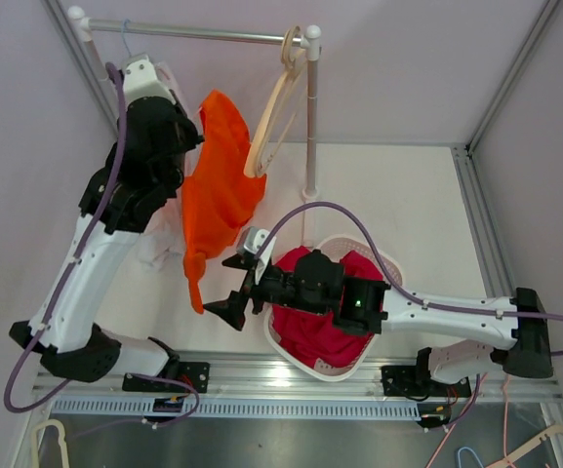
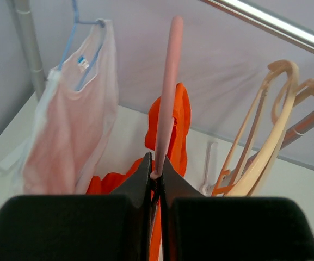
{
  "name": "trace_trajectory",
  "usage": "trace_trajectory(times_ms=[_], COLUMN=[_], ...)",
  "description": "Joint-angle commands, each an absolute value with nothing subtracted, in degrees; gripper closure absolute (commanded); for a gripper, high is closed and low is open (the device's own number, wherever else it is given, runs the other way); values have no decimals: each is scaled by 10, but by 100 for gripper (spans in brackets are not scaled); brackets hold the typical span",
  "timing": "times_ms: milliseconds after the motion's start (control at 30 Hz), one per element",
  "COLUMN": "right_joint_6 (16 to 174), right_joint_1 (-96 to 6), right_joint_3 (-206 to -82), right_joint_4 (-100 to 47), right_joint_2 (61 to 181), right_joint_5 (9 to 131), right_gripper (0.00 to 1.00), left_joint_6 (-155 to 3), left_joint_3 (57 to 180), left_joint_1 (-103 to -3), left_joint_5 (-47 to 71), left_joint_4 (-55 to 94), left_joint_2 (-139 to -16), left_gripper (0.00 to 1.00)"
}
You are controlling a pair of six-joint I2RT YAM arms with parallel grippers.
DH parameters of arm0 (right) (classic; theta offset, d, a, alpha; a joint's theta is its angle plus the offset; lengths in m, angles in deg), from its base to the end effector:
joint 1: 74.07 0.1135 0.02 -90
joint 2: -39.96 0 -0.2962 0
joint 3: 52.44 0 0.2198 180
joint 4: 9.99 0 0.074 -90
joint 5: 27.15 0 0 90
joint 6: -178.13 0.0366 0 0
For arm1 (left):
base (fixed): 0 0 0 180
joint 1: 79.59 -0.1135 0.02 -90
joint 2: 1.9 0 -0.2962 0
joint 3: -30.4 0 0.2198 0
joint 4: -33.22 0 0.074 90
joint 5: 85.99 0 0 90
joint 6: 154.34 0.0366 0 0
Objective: Remove the t-shirt from the hanger
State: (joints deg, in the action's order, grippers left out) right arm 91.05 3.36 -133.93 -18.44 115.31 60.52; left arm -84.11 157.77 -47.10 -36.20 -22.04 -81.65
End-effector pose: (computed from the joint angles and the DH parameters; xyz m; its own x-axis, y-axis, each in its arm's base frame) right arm 0.0611 0.2672 0.4191 -0.0580 -0.0262 -0.9980 -0.9647 0.2588 0.0493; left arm 0.1953 -0.0964 0.5538 -0.0617 -0.2669 -0.9617 -0.1598 0.9538 -0.2545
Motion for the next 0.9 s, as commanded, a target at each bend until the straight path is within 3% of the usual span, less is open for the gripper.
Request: trace_trajectory(times_ms=[0,167,500,533,600,633,867], right_joint_6=[905,922,936,935,934,937,939], right_joint_1=[38,46,78,83,87,90,207], right_joint_3=[-1352,-1380,-1428,-1429,-1431,-1433,-1410], right_joint_4=[-41,-8,-5,-6,-14,-19,-92], right_joint_2=[1170,1235,1323,1323,1323,1321,1265], right_joint_5=[591,533,510,511,499,492,435], right_gripper=[1,1,2,10,76,97,100], left_joint_6=[-902,-915,-926,-923,-917,-913,-841], left_joint_3=[1553,1480,1455,1452,1443,1441,1467], left_joint_1=[-459,-455,-451,-451,-451,-451,-462], left_joint_5=[-423,-402,-381,-379,-372,-369,-383], left_joint_4=[-238,-205,-217,-214,-206,-203,-150], left_joint_2=[-748,-692,-674,-670,-665,-663,-725], left_gripper=[100,100,99,99,99,100,99])
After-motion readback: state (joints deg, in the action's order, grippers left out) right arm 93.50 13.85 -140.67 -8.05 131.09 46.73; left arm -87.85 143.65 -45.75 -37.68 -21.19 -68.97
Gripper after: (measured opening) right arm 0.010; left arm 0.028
